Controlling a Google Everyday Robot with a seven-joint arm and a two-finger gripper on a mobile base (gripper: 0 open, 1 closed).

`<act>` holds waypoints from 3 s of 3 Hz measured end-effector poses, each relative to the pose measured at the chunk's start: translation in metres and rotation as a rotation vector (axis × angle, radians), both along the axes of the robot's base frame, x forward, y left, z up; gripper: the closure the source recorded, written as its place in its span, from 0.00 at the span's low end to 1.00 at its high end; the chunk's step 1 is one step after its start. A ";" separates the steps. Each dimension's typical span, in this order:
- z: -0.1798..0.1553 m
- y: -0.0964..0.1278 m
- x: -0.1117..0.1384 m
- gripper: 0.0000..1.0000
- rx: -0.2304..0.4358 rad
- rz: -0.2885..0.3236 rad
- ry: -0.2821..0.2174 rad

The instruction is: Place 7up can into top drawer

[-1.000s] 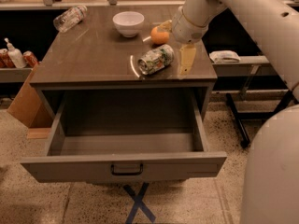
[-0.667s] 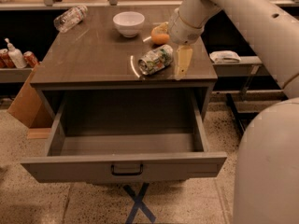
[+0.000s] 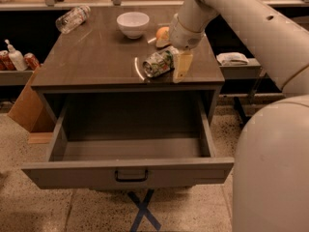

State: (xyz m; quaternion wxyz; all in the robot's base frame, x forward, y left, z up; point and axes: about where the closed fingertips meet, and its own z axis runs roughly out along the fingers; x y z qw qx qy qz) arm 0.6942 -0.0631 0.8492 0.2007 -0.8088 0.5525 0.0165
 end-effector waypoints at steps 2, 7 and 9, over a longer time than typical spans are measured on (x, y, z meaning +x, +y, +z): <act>-0.005 0.003 -0.002 0.67 -0.037 -0.008 0.000; 0.007 -0.002 -0.103 1.00 0.053 -0.127 0.035; -0.038 0.003 -0.118 1.00 0.082 -0.190 0.097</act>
Offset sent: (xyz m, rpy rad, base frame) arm -0.0058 0.0017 0.0017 -0.0504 -0.0116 -0.0119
